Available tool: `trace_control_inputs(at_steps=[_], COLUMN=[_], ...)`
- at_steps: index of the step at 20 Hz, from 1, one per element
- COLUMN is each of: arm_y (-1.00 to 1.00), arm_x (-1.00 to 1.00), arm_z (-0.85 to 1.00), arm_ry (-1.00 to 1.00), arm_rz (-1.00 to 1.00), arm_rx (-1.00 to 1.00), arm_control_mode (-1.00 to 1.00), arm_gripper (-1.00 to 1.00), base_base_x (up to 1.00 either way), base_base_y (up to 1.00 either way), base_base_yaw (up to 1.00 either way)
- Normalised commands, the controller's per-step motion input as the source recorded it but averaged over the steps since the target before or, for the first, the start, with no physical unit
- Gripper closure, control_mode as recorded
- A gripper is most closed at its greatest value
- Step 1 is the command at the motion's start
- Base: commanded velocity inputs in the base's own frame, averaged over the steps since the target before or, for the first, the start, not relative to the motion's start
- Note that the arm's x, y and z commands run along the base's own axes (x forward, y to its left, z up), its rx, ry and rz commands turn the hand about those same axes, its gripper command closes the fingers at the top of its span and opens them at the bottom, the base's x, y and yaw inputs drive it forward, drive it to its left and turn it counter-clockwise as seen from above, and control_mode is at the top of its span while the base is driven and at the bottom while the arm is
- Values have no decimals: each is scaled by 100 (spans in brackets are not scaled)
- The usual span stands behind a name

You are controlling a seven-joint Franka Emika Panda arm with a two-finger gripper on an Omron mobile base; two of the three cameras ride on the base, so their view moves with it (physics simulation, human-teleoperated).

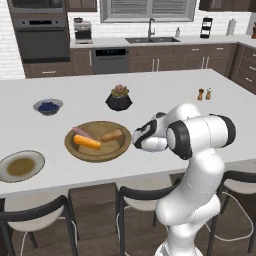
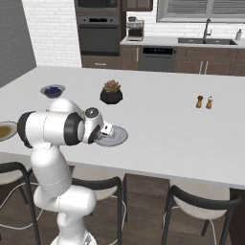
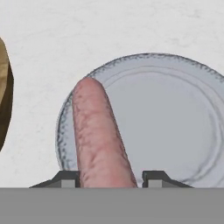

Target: Place one bun and one sausage from the bowl on each plate.

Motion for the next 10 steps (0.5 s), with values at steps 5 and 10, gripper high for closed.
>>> trace_control_inputs(at_steps=[5,10], arm_y=[0,0], arm_x=[0,0], arm_z=[0,0], arm_ry=[0,0], arm_rz=[0,0], arm_rx=[0,0], arm_control_mode=[-100,-100], arm_gripper=[-100,-100], base_base_x=[0,0], base_base_y=[0,0], base_base_yaw=[0,0])
